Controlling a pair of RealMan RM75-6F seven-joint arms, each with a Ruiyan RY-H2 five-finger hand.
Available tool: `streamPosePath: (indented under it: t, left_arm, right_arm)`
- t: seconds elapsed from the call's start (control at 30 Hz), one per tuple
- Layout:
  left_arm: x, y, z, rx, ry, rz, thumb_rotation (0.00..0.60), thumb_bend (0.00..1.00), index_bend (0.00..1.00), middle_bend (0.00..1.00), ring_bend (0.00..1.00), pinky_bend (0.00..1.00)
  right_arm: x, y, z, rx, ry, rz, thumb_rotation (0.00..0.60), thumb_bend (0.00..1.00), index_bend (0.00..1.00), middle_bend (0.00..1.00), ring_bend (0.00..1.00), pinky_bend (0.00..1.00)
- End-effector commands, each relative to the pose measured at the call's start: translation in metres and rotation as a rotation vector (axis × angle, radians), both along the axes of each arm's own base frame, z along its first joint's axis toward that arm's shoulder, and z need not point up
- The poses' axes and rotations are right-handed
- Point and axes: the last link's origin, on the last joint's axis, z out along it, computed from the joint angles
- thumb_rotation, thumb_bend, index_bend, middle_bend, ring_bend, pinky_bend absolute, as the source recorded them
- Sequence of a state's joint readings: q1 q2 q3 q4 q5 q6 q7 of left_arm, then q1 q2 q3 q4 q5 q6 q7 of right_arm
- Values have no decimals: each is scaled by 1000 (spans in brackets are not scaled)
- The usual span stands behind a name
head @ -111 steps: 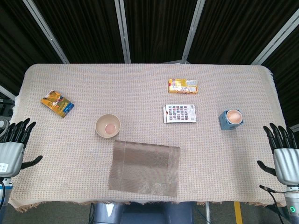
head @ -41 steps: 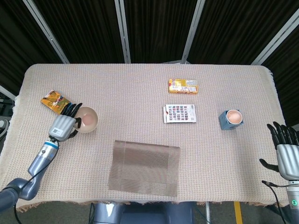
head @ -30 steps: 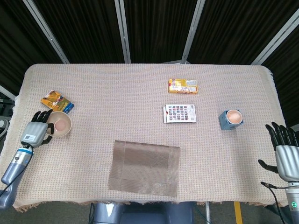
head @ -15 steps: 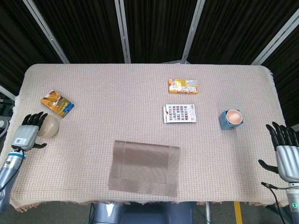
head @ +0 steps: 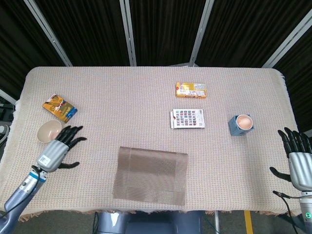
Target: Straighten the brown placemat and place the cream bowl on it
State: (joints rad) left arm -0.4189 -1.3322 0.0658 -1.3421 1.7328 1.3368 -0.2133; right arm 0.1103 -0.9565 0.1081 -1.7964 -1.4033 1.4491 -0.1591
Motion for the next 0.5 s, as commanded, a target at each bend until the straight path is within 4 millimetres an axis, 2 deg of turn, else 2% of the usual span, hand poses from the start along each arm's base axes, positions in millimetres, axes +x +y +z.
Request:
streamPosePath:
  t: [0.03,0.27,0.5]
  left_arm:
    - [24,-13,-21,-92,1,-77,600,1,279,0,0,0]
    - [38,-25,-61,-205,55,-158,600,29,301,0,0,0]
    - [39,-37,-90,-255,134,-272,600,47,304,0,0,0]
  right_arm:
    - [-1,0,0,0,0,-4,600,0,0,0,0,0]
    - [-3,-1,-1,3,7,-12,600,0,0,0,0,0]
    - [-5,-3,-2,5,12,-22,600,0,0,0,0,0]
